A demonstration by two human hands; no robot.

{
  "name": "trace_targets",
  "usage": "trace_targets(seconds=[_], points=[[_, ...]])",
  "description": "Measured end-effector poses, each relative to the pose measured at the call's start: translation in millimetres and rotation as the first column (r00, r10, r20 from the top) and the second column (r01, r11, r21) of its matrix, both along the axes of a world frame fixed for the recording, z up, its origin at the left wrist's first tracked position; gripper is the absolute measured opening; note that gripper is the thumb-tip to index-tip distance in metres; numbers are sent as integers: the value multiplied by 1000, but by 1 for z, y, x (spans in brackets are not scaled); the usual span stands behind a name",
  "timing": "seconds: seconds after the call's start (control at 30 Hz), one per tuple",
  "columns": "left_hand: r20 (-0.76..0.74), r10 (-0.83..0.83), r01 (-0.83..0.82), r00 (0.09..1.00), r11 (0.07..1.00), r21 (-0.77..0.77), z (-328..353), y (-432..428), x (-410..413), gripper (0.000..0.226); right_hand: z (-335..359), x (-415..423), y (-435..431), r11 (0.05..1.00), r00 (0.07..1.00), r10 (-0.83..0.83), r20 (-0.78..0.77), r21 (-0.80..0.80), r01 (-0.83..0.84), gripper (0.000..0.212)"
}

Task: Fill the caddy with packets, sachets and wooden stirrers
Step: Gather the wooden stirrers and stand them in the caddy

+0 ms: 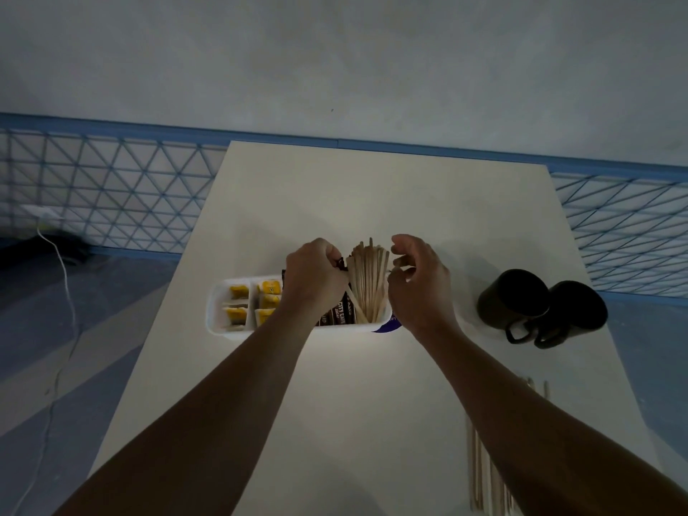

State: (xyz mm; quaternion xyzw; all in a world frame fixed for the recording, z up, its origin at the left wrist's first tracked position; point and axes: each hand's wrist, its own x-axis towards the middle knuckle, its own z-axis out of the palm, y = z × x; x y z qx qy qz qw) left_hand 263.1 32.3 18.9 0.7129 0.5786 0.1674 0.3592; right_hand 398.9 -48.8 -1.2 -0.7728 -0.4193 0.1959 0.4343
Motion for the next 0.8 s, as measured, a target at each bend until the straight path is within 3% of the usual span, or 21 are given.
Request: trace_targets(seconds=[0.4, 0.57, 0.67, 0.8], points=[[51, -49, 45, 998, 996, 73, 1, 4, 18, 16, -18, 10, 7, 973, 999, 27, -25, -231, -33, 41], [-42, -121, 124, 992, 989, 78, 5, 11, 25, 46, -23, 6, 15, 922, 993, 105, 46, -378, -80, 46], [-41, -195, 196, 980, 980, 26, 9, 14, 28, 61, -21, 2, 16, 916, 984, 173, 47, -375, -143, 44], [-59, -242, 245, 968, 969, 33, 11, 16, 31, 35, -18, 1, 18, 945, 978, 181, 102, -292, -144, 38]])
